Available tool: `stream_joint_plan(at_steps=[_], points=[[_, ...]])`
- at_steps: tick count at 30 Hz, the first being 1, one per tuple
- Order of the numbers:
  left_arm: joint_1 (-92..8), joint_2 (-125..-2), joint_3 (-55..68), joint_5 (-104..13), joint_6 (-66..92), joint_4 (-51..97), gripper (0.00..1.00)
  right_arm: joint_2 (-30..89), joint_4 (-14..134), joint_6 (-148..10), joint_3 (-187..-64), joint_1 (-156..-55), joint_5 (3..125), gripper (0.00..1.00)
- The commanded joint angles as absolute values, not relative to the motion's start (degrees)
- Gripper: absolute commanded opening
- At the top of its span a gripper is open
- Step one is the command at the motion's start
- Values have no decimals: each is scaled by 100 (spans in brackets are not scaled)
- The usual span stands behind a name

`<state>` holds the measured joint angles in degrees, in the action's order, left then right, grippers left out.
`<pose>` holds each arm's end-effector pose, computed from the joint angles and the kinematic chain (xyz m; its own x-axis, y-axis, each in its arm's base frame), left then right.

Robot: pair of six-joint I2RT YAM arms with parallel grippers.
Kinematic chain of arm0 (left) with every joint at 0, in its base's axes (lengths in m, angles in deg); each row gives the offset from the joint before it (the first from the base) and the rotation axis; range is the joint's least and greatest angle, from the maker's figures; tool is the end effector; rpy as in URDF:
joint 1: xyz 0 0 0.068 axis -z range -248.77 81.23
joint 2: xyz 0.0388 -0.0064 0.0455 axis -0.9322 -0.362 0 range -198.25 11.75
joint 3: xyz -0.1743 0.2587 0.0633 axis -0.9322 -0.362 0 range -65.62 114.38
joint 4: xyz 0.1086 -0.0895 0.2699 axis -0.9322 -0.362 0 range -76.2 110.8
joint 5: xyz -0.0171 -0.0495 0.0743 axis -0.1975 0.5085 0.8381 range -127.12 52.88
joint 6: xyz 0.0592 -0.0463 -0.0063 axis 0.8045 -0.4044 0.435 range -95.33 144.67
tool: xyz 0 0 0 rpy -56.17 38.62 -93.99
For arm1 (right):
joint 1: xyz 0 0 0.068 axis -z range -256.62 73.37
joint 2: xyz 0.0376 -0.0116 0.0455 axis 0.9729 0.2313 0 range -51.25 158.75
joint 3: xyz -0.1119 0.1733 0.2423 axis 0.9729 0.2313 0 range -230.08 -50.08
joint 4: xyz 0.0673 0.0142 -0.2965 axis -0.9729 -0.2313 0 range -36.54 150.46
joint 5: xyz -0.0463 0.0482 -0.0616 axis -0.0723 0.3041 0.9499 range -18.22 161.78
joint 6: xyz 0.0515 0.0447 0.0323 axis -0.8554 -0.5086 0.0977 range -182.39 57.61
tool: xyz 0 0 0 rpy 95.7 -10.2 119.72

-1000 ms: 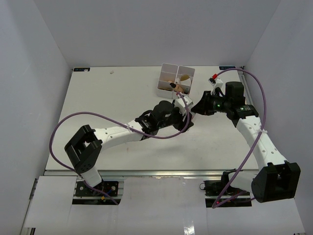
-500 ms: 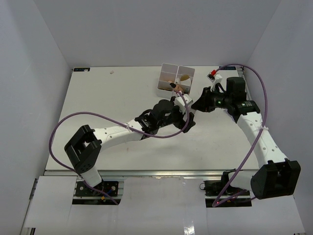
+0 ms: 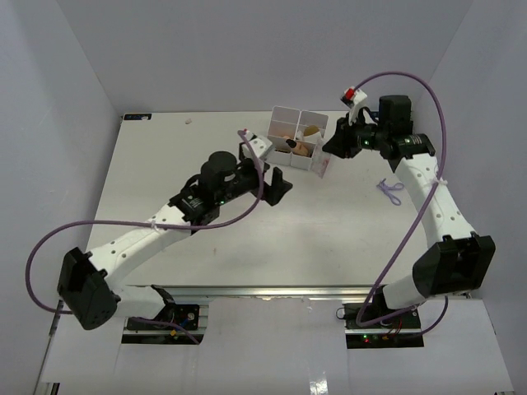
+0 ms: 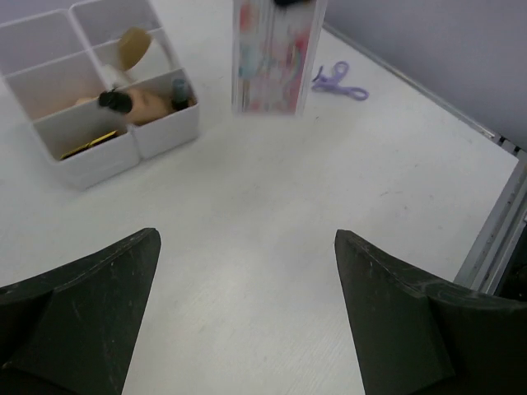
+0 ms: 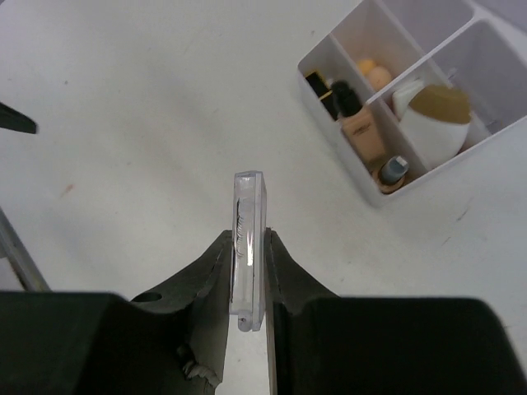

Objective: Organize the makeup

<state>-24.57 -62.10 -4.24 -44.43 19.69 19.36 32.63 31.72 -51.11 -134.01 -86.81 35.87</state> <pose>0.2547 -0.2590 0.3749 -0.2395 0.1128 -0.9643 0.7621 0.6371 -0.1148 0.3746 0.1052 0.4224 -0.3362 -0.2214 -0.9154 -0.7295 0.6760 0.1045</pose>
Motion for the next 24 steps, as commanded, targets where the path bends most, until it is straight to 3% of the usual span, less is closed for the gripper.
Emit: stream_joint_plan(at_steps=[1,6,12,24], points=[[-3206,-5213,-1204,-4945,1974,1317,98,4293,3172,-4090,-15042,-8654,3688,8],[-3617,-4629,-2291,-4844,2076,1386,98,5557,2904,-3406,-16760,-8638,3734,8],[-3661,-4282,-2536,-4455,2177,1279,98,6439,3323,-2938,-17628,-8629,3847,8],[-3780,-4349,-2580,-4381,2230,1281,98,7305,3919,-2417,-17864,-8544,3840,8]])
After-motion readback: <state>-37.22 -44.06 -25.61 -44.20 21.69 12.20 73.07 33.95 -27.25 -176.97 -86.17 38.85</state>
